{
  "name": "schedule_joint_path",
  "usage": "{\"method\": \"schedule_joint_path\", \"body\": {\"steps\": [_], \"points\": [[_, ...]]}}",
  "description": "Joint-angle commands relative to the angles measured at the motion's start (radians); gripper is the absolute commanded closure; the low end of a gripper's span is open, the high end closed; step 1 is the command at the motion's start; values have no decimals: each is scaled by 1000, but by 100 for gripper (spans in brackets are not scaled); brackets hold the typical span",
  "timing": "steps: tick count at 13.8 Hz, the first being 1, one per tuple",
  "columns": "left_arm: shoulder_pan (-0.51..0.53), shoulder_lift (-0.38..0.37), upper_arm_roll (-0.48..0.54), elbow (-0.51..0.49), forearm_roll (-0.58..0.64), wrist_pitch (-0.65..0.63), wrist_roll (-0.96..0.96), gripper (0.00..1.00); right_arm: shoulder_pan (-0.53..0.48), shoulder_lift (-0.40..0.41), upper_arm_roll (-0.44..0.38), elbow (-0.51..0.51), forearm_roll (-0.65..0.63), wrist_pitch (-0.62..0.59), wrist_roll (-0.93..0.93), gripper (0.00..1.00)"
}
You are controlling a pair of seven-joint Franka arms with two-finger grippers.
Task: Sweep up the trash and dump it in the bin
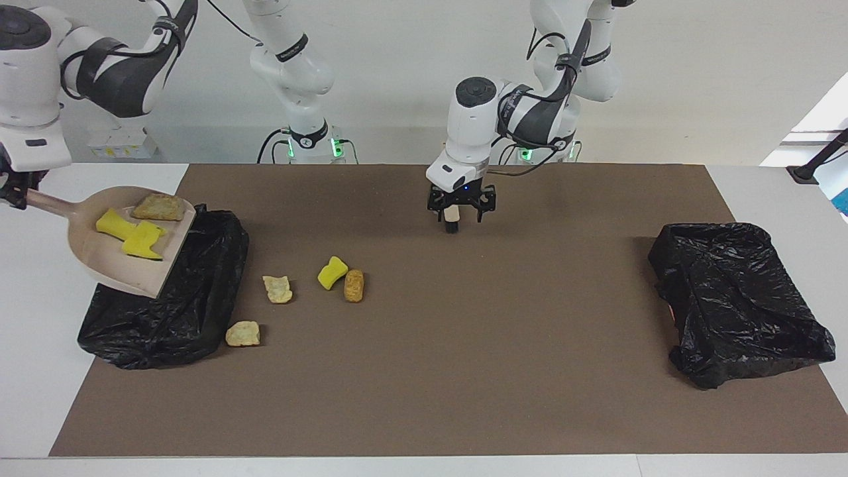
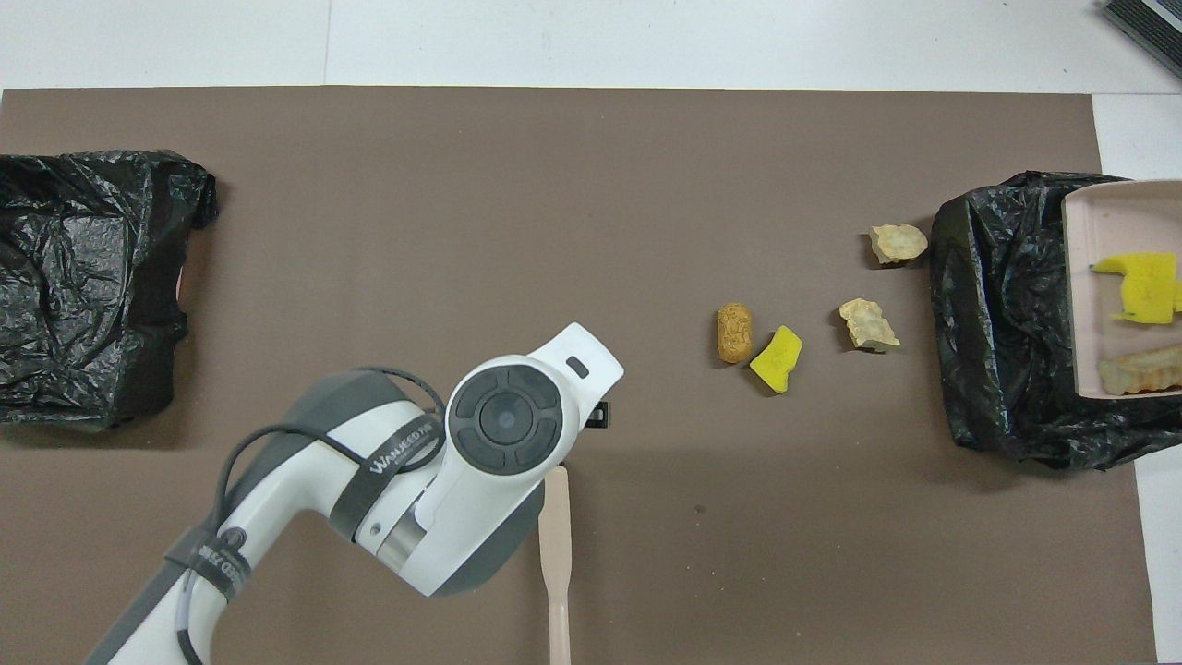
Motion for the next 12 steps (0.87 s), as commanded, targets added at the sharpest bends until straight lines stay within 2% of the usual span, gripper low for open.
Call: {"method": "schedule_joint_path", "body": {"steps": [1, 3, 6, 8, 9, 11, 12], "points": [[76, 54, -7, 149, 89, -50, 72, 0, -16, -49, 1, -150, -120, 138, -19, 100], [159, 24, -6, 218, 80, -108, 186, 0, -54, -71, -1, -223, -168, 259, -17, 100], [258, -30, 0, 318, 70, -279, 368, 0, -54, -94, -1, -270, -252, 338, 17, 100], [306, -91, 2, 323, 69, -355, 436, 0, -54, -120, -1, -318, -329, 417, 58, 100], [340, -123, 2, 323, 57, -382, 458, 0, -57, -144, -1, -354, -411, 471, 119, 100], [407, -182, 3, 321, -36, -478, 546, 0, -59, -201, -1, -433, -542, 500, 272, 100], [427, -214, 6, 320, -45, -533, 588, 0, -57, -216, 1, -453, -584, 497, 332, 100]]}}
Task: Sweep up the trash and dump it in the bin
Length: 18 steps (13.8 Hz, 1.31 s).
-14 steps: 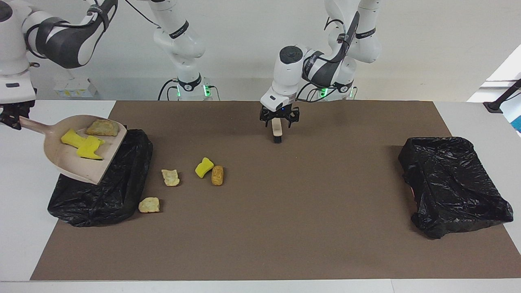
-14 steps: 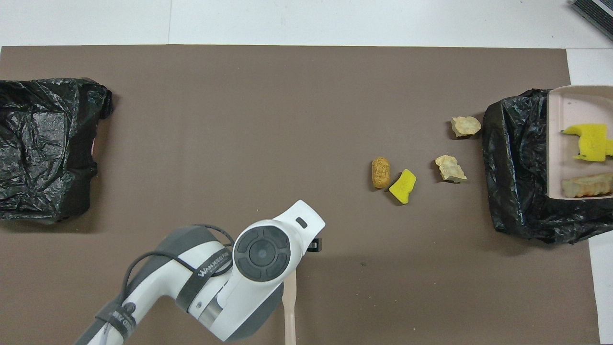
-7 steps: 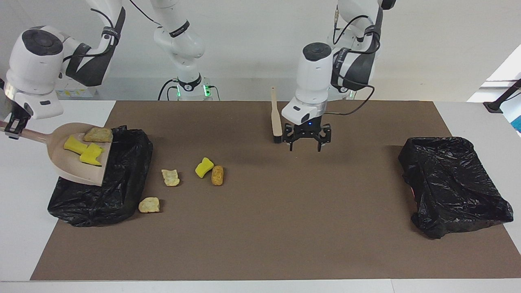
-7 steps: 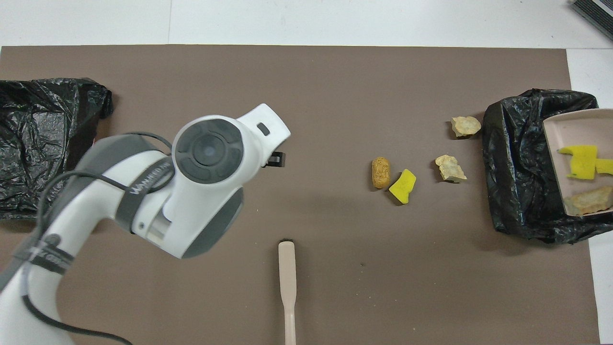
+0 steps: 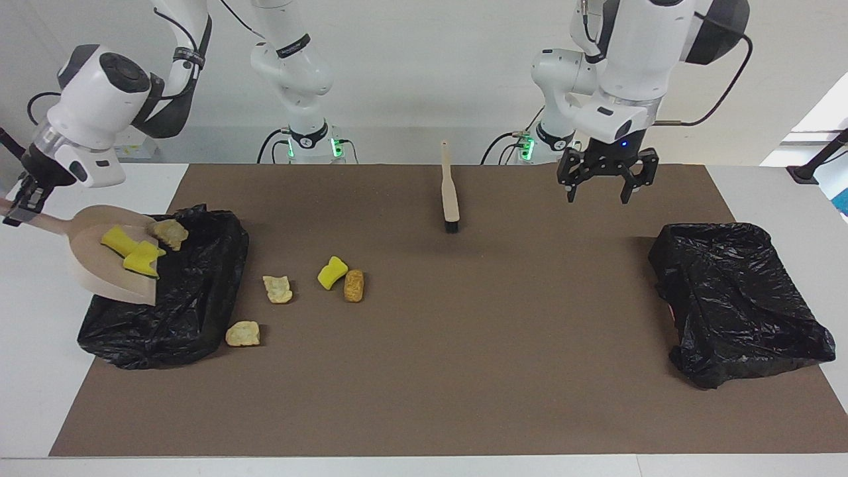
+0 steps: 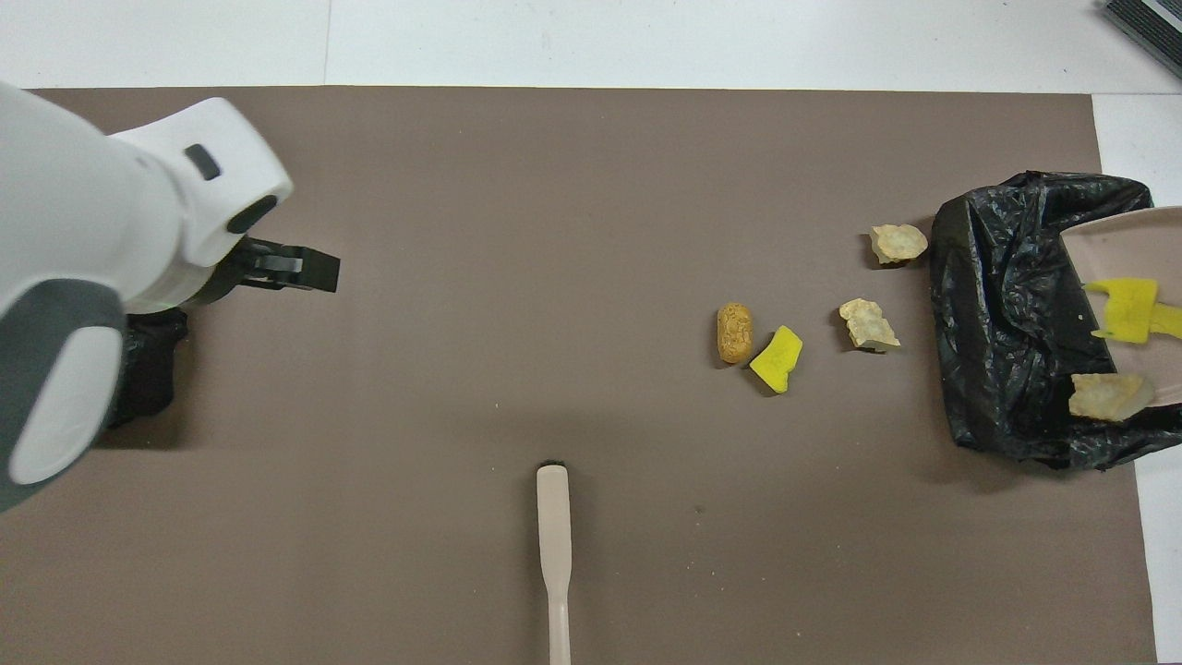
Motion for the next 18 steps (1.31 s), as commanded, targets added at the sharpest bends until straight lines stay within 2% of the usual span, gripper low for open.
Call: {"method": "schedule_joint_path", "body": {"steps": [1, 5, 10, 14, 18], "points": [[58, -81, -2, -11, -41, -130, 92, 0, -12, -87, 8, -100, -100, 27, 117, 100], [62, -105, -2, -18, -41, -249, 95, 0, -3, -91, 11, -77, -103, 31, 16, 100], [96, -84, 11, 6, -42, -252, 133, 0, 37, -88, 25, 0, -66, 14, -214, 100], [138, -21, 11, 101, -65, -275, 138, 0, 54, -84, 28, 51, 98, -85, -294, 100], [156, 30, 10, 169, -71, -284, 140, 0, 65, -84, 28, 72, 349, -226, -277, 100]]}}
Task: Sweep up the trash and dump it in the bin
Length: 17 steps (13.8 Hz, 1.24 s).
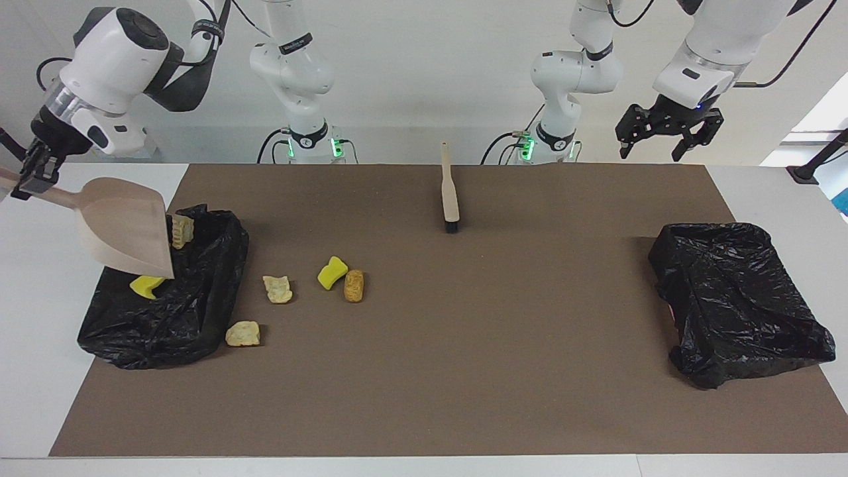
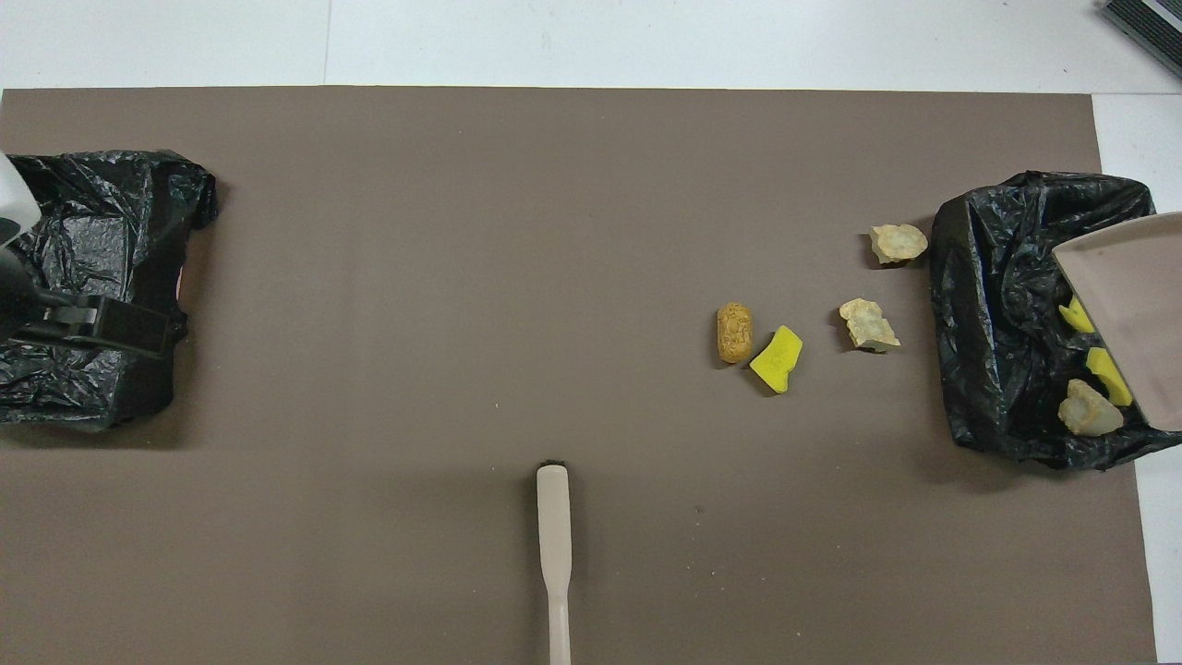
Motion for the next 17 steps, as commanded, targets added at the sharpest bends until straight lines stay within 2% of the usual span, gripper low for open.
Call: {"method": "schedule_joint_path", "body": {"steps": [1, 4, 8, 10, 14, 17], "points": [[18, 52, -8, 88, -15, -37, 16, 0, -6, -4, 2, 14, 162, -73, 8, 100], [25, 51, -8, 90, -15, -37, 16, 0, -9, -10, 2, 14, 336, -219, 171, 100], [22, 37, -13, 84, -16, -22, 16, 0, 23, -41, 11, 8, 488, -454, 691, 100], [22, 26, -16, 78, -15, -25, 16, 0, 65, -45, 13, -1, 548, -537, 875, 100], [21, 22, -17, 73, -13, -25, 14, 0, 192, -44, 13, -6, 643, -643, 1222, 100], [21, 22, -17, 73, -13, -27, 5, 0, 281, -30, 13, -27, 722, -648, 1379, 100]]}}
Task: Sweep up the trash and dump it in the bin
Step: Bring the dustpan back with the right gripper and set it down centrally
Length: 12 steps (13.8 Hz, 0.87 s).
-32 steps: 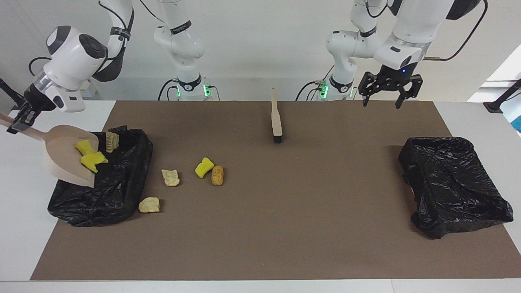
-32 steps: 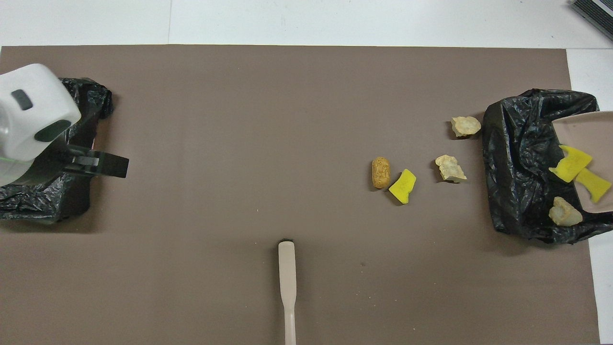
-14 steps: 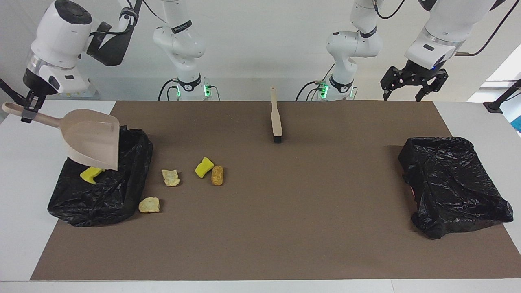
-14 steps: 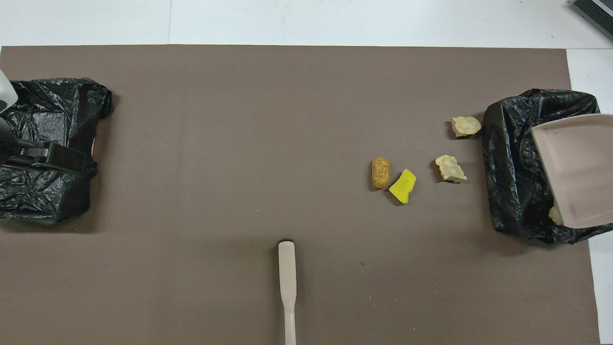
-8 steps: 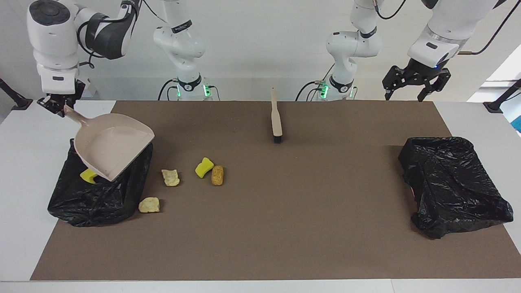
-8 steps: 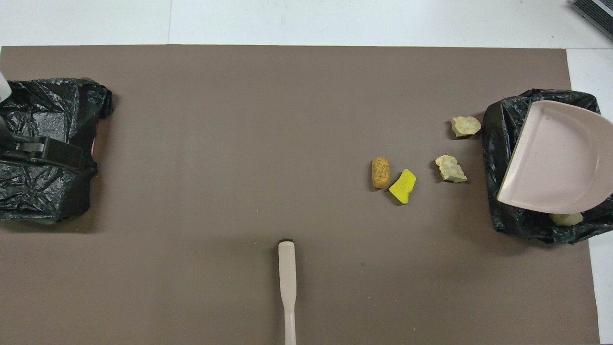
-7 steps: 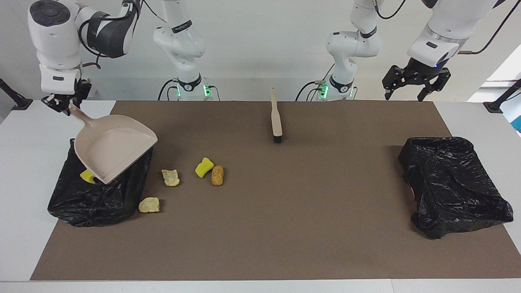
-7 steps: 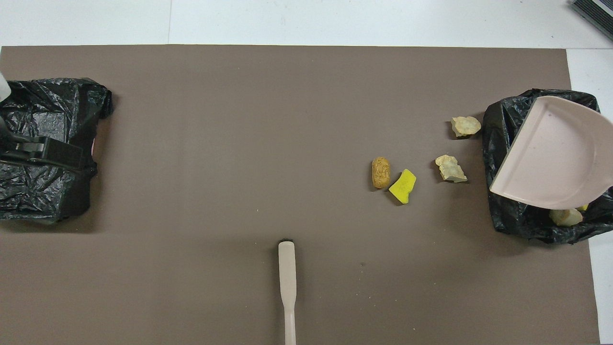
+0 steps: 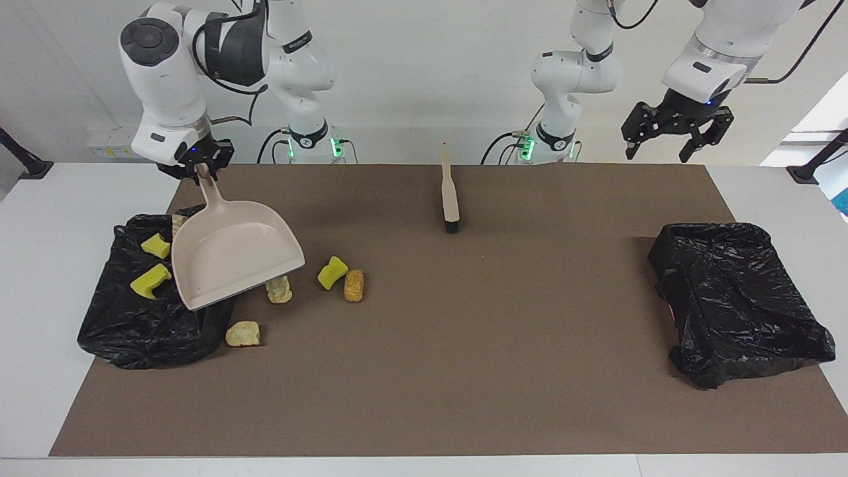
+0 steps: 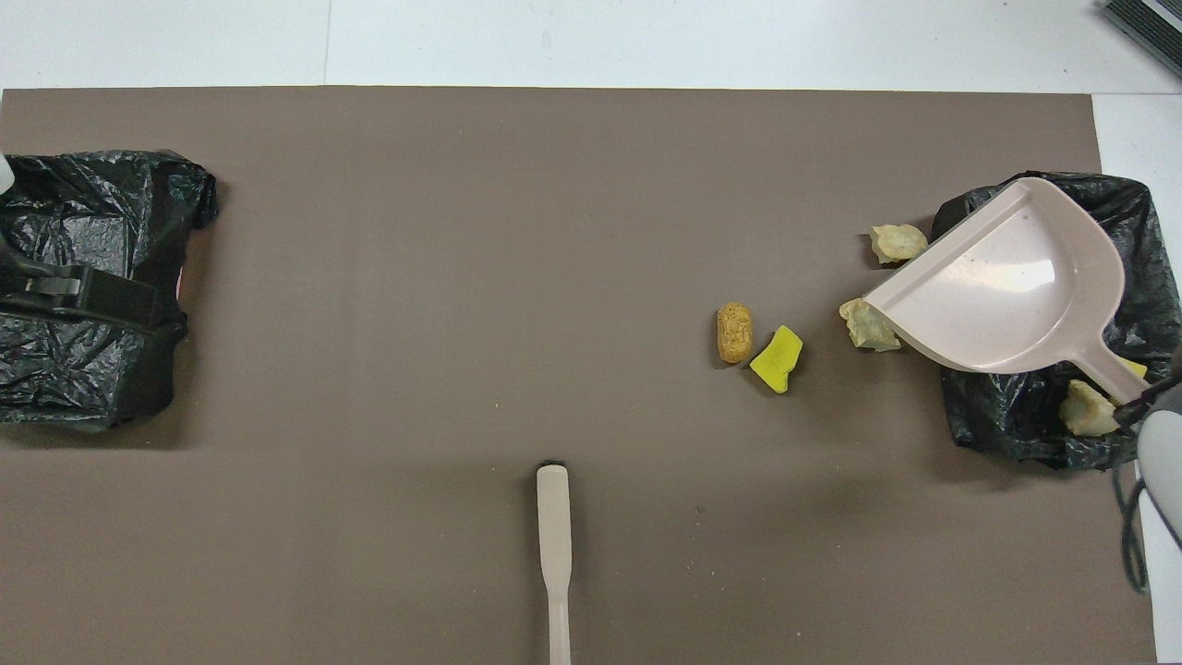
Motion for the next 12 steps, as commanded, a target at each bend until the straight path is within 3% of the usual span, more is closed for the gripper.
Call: {"method": "schedule_joint_path", "body": {"steps": [1, 7, 12], "points": [[13, -3, -8, 12, -10, -21, 4, 0, 56, -3, -3, -28, 95, 5, 145, 100], [13, -3, -8, 12, -10, -21, 1, 0, 302, 139, -3, 13, 178, 96, 476, 100], [16, -4, -8, 9, -10, -20, 0, 0, 471, 317, -3, 149, 232, 178, 729, 100]]}}
